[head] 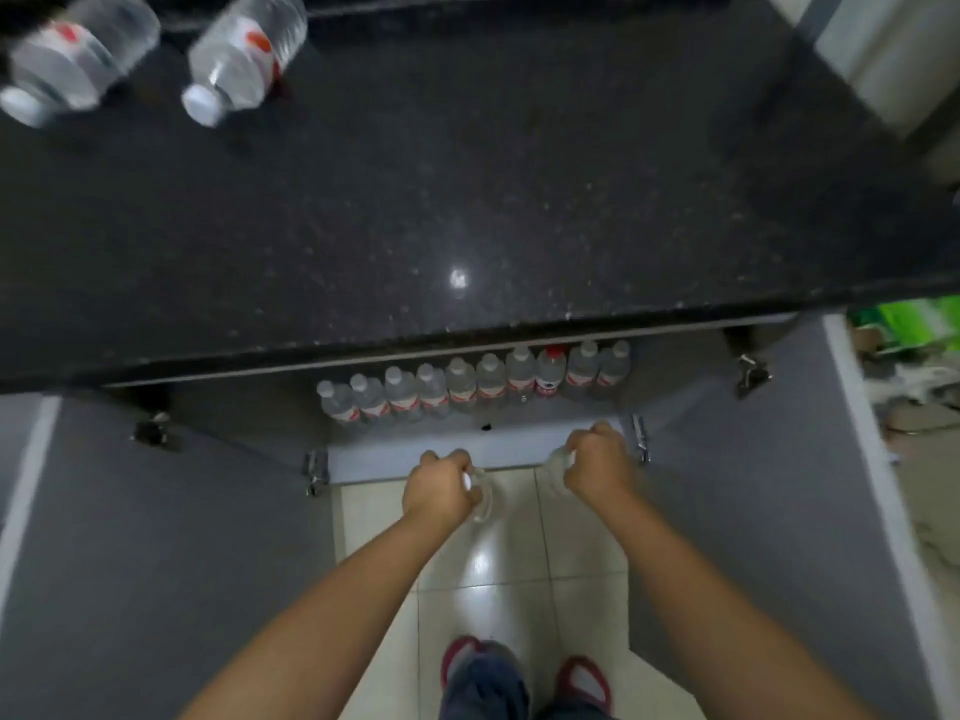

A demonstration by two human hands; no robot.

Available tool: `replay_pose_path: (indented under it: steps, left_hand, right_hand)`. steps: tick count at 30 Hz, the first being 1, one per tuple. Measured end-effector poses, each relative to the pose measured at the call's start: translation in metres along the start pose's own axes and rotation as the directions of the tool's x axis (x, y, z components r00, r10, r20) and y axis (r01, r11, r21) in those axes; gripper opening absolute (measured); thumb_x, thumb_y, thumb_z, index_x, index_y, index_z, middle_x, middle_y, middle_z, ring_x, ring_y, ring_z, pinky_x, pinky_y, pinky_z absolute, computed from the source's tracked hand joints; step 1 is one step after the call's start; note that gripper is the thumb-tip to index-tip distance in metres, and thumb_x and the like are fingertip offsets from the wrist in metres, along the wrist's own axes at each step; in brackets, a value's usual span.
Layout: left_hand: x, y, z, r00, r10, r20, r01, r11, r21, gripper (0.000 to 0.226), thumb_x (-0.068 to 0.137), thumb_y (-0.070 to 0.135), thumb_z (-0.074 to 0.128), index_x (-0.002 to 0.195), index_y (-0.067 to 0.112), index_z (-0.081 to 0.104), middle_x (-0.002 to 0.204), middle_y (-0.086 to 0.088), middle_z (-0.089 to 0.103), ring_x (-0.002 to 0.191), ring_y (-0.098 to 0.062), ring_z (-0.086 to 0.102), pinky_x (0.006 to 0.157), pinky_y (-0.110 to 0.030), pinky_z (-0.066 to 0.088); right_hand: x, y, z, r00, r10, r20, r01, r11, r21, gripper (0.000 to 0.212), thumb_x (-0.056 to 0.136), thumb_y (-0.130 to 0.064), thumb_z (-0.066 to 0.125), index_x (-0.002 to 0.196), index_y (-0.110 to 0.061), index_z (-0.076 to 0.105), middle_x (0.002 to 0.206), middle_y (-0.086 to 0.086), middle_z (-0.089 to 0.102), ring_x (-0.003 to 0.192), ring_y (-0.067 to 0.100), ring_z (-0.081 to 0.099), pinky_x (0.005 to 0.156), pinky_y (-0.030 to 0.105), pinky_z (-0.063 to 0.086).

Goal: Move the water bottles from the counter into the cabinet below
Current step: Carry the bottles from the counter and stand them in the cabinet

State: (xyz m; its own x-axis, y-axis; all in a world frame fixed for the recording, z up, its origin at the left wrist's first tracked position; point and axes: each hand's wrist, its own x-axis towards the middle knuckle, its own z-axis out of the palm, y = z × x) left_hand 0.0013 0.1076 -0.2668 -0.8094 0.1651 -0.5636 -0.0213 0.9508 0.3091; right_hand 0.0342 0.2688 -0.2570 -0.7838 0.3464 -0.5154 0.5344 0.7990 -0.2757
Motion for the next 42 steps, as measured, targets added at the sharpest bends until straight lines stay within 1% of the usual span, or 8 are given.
replay_pose_path:
  steps: [8, 15, 20, 27, 34, 38, 40, 42]
  left_hand:
    - [0.164, 0.006, 0.092, 0.97, 0.16, -0.181, -0.171, 0.984, -0.044, 0.033, 0.088, 0.026, 0.056, 0.113, 0.006, 0.06, 0.119, -0.016, 0.064, 0.111, -0.032, 0.058, 0.085, -0.031, 0.048]
    - [0.23, 0.01, 0.143, 0.91, 0.264, -0.321, -0.277, 0.961, 0.005, 0.03, 0.089, 0.027, 0.054, 0.109, 0.006, 0.061, 0.115, -0.019, 0.064, 0.108, -0.033, 0.058, 0.082, -0.031, 0.047]
    - [0.243, 0.016, 0.145, 0.916, 0.293, -0.275, -0.275, 0.956, 0.102, 0.037, 0.091, 0.032, 0.053, 0.115, 0.005, 0.059, 0.121, -0.019, 0.058, 0.11, -0.032, 0.057, 0.088, -0.032, 0.046]
    - [0.251, 0.011, 0.149, 0.803, 0.564, -0.194, -0.472, 0.799, 0.371, 0.035, 0.095, 0.024, 0.047, 0.127, 0.01, 0.048, 0.124, -0.016, 0.057, 0.115, -0.03, 0.053, 0.091, -0.034, 0.046]
    - [0.251, 0.01, 0.139, 0.83, 0.522, -0.197, -0.407, 0.808, 0.427, 0.034, 0.092, 0.033, 0.054, 0.114, 0.008, 0.058, 0.116, -0.015, 0.062, 0.108, -0.03, 0.059, 0.088, -0.036, 0.049]
    - [0.251, 0.006, 0.138, 0.789, 0.605, -0.11, -0.527, 0.758, 0.384, 0.031, 0.094, 0.022, 0.053, 0.122, 0.009, 0.055, 0.125, -0.014, 0.059, 0.113, -0.028, 0.056, 0.093, -0.033, 0.046]
    - [0.25, 0.004, 0.132, 0.761, 0.648, -0.038, -0.603, 0.727, 0.328, 0.023, 0.093, 0.011, 0.052, 0.113, 0.003, 0.061, 0.12, -0.016, 0.062, 0.106, -0.024, 0.057, 0.086, -0.026, 0.042]
    - [0.25, 0.005, 0.124, 0.749, 0.663, -0.005, -0.637, 0.722, 0.27, 0.014, 0.09, 0.009, 0.049, 0.086, 0.004, 0.062, 0.098, -0.013, 0.064, 0.092, -0.018, 0.054, 0.076, -0.02, 0.033]
  right_hand:
    - [0.143, 0.072, 0.096, 0.99, 0.03, -0.138, -0.011, 0.991, 0.131, 0.033, 0.082, 0.0, 0.058, 0.113, -0.003, 0.068, 0.121, 0.017, 0.066, 0.116, 0.029, 0.058, 0.091, 0.025, 0.045]
    - [0.204, 0.101, 0.133, 0.954, 0.043, -0.296, -0.008, 0.993, 0.118, 0.028, 0.082, -0.006, 0.062, 0.109, -0.004, 0.069, 0.115, 0.016, 0.069, 0.111, 0.029, 0.061, 0.082, 0.024, 0.046]
    - [0.218, 0.096, 0.123, 0.947, 0.099, -0.304, -0.06, 0.989, 0.135, 0.028, 0.084, -0.019, 0.065, 0.103, 0.001, 0.067, 0.113, 0.019, 0.068, 0.109, 0.032, 0.061, 0.086, 0.031, 0.05]
    - [0.222, 0.1, 0.132, 0.956, 0.012, -0.293, -0.022, 0.999, -0.029, 0.034, 0.089, -0.029, 0.06, 0.109, -0.002, 0.065, 0.115, 0.018, 0.067, 0.108, 0.032, 0.061, 0.086, 0.033, 0.05]
    - [0.22, 0.107, 0.121, 0.971, -0.201, -0.129, 0.178, 0.969, -0.171, 0.031, 0.089, -0.01, 0.053, 0.118, -0.005, 0.063, 0.121, 0.016, 0.064, 0.113, 0.031, 0.058, 0.096, 0.034, 0.049]
    - [0.218, 0.11, 0.119, 0.963, -0.258, -0.079, 0.234, 0.945, -0.228, 0.03, 0.088, -0.008, 0.054, 0.116, -0.005, 0.064, 0.119, 0.015, 0.064, 0.112, 0.031, 0.058, 0.094, 0.034, 0.047]
    - [0.215, 0.107, 0.122, 0.966, -0.223, -0.13, 0.188, 0.953, -0.238, 0.028, 0.091, -0.016, 0.055, 0.114, -0.002, 0.062, 0.118, 0.016, 0.063, 0.111, 0.032, 0.059, 0.091, 0.034, 0.048]
    - [0.214, 0.103, 0.122, 0.97, -0.132, -0.206, 0.087, 0.973, -0.215, 0.034, 0.093, -0.028, 0.054, 0.114, -0.002, 0.06, 0.118, 0.016, 0.062, 0.11, 0.032, 0.059, 0.089, 0.035, 0.049]
